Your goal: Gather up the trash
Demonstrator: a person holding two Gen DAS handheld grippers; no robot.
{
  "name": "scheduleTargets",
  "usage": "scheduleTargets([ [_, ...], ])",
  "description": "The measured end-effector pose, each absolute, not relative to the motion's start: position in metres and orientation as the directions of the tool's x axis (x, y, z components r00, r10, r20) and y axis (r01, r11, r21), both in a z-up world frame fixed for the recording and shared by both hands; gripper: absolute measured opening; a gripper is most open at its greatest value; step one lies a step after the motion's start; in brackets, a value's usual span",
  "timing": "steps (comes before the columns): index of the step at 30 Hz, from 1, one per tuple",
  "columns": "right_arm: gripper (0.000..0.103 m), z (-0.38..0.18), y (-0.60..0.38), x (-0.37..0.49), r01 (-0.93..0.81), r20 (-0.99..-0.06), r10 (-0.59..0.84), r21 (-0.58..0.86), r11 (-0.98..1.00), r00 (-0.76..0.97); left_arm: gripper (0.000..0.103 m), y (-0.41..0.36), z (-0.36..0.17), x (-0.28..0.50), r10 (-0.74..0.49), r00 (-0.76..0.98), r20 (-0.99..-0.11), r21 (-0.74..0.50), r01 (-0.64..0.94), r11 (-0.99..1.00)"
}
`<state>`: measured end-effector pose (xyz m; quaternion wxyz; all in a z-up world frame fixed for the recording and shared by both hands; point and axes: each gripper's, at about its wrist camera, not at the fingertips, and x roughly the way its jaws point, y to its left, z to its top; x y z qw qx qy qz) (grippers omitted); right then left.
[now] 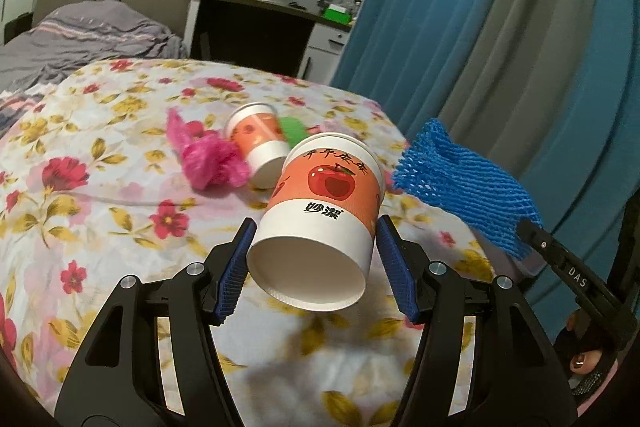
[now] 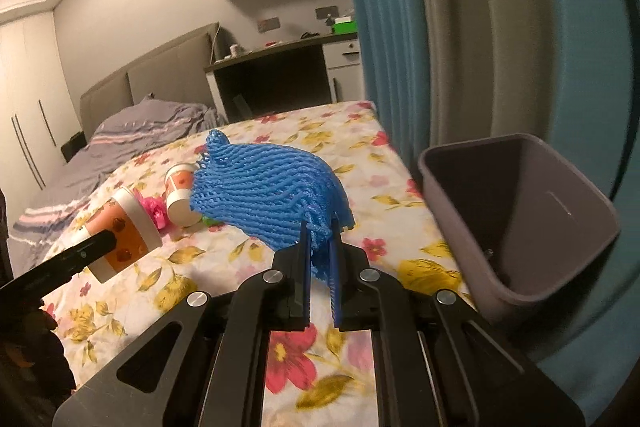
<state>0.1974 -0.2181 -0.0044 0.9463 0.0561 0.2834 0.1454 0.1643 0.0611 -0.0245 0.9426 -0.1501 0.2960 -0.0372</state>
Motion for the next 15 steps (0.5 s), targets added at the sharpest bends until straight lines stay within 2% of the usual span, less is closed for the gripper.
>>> scheduleTargets([
  [15, 0.009, 0.010, -0.279, 0.174, -0.136, -0.461, 0.228, 0.225, 0.965, 0.858, 0.060, -0.011, -0.002, 0.177, -0.254, 0.817, -0.518, -0.272, 0.124, 0.954],
])
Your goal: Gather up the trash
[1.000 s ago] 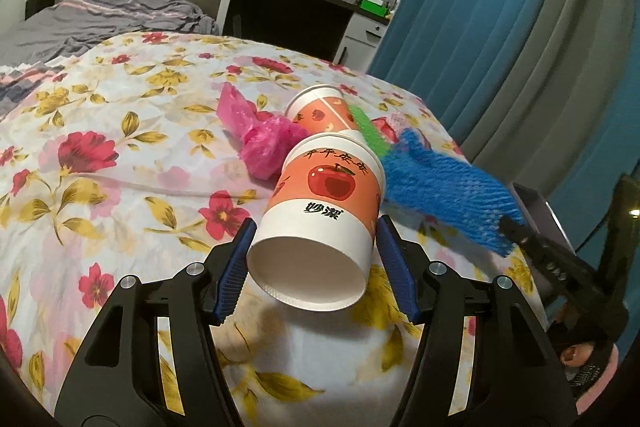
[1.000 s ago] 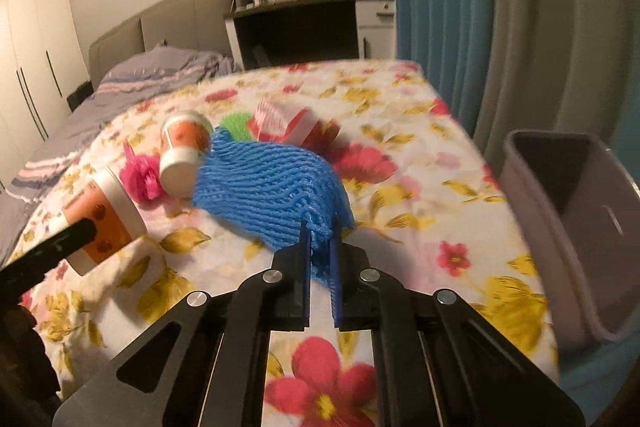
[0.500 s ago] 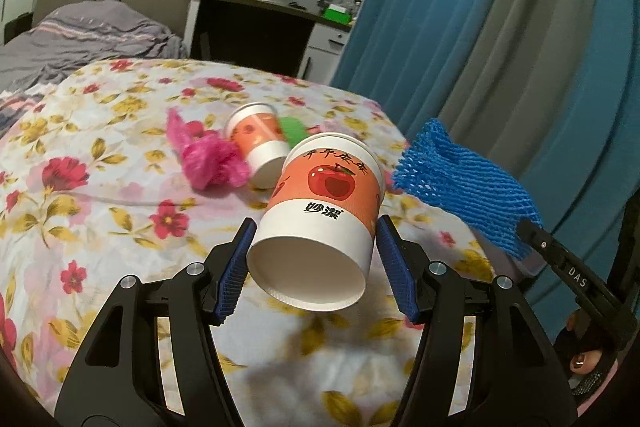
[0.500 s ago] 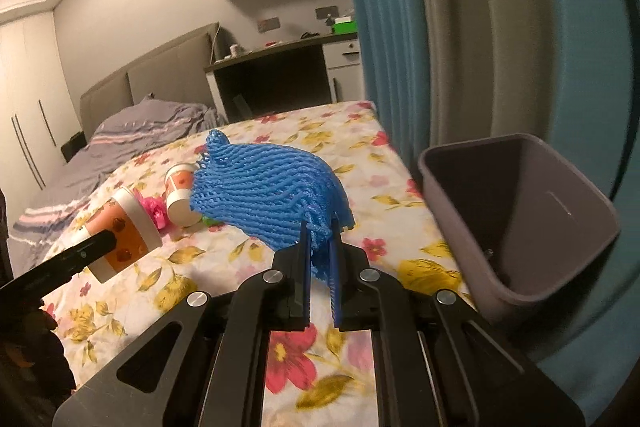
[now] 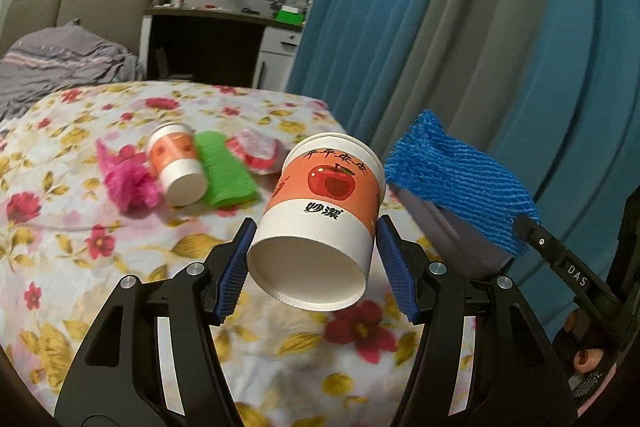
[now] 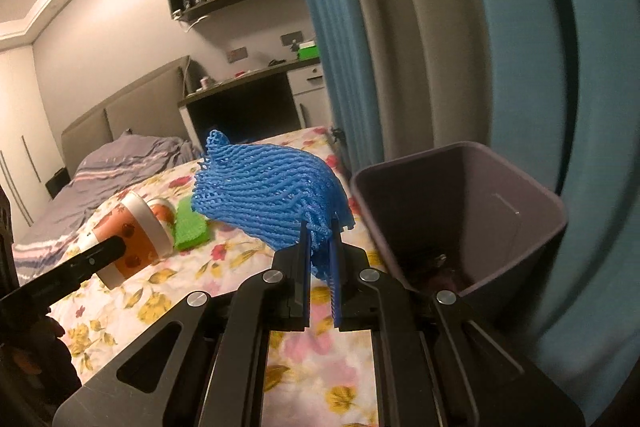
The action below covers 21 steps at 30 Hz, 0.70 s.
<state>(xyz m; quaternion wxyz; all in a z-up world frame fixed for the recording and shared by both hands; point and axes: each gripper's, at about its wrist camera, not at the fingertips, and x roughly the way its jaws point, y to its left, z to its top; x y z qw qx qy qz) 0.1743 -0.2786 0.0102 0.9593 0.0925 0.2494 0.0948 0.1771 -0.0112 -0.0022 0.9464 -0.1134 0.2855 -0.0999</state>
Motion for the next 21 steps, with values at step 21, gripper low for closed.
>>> scheduleTargets([
  [21, 0.009, 0.001, -0.362, 0.171, 0.119, -0.470, -0.001, 0.221, 0.968, 0.883, 0.060, -0.134, 0.013, 0.220, -0.434, 0.761, -0.482, -0.247, 0.358, 0.901],
])
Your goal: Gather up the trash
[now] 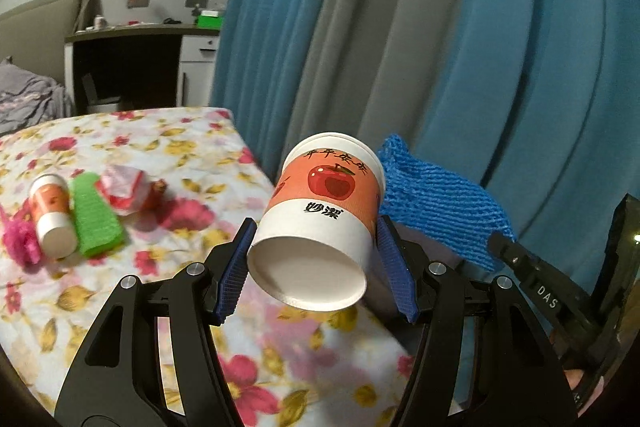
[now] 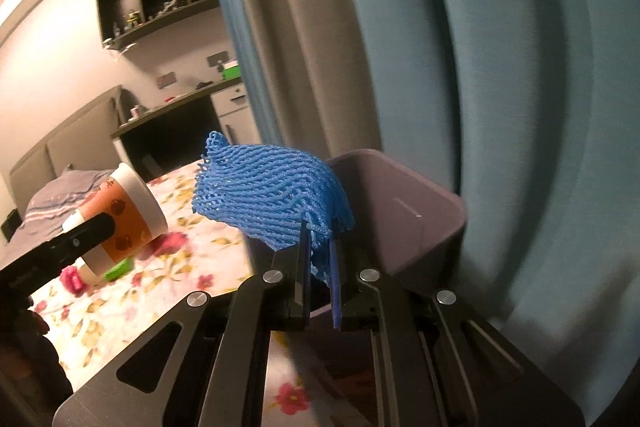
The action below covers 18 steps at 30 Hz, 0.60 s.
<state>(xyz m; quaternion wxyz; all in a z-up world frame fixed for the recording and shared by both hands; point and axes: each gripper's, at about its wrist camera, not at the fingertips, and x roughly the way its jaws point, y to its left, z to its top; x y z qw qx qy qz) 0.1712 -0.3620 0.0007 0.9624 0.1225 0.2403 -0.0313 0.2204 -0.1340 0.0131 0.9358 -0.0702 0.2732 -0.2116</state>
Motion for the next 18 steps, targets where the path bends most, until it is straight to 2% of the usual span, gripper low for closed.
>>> scheduleTargets([
  [9, 0.009, -0.011, -0.376, 0.184, 0.223, -0.509, -0.103, 0.181, 0.958, 0.854, 0.060, -0.163, -0.003, 0.245, -0.489, 0.720, -0.493, -0.290, 0.394, 0.872],
  [18, 0.009, -0.024, -0.374, 0.206, 0.228, -0.549, -0.098, 0.174, 0.958, 0.830, 0.060, -0.186, -0.018, 0.262, -0.527, 0.678, -0.513, -0.307, 0.428, 0.850],
])
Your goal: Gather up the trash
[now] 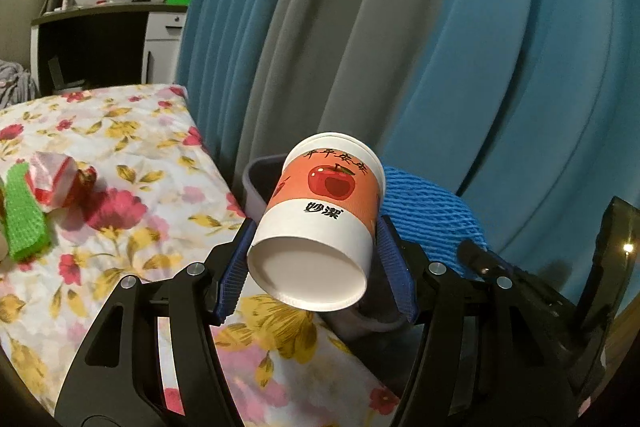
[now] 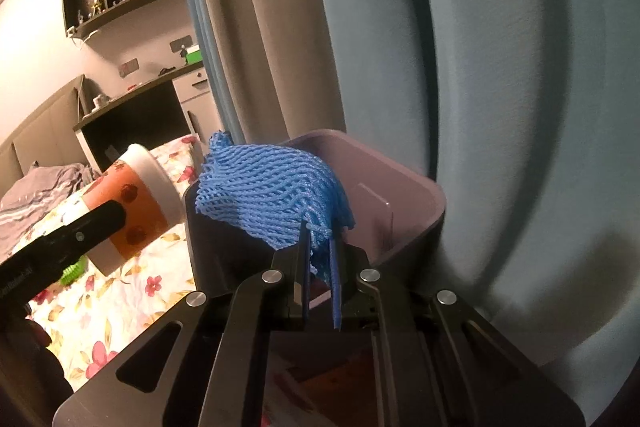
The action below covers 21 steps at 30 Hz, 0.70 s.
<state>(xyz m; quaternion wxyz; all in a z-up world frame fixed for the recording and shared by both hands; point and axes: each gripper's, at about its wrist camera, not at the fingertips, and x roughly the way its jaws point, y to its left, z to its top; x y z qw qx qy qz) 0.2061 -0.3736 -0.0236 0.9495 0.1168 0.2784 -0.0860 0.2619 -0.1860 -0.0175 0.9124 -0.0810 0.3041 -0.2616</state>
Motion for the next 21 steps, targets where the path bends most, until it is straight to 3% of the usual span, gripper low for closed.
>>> scheduleTargets([
  [21, 0.013, -0.043, -0.375, 0.226, 0.184, -0.611, -0.034, 0.185, 0.965, 0.791, 0.060, -0.221, -0.053, 0.296, -0.592, 0.576, -0.564, -0.374, 0.461, 0.805],
])
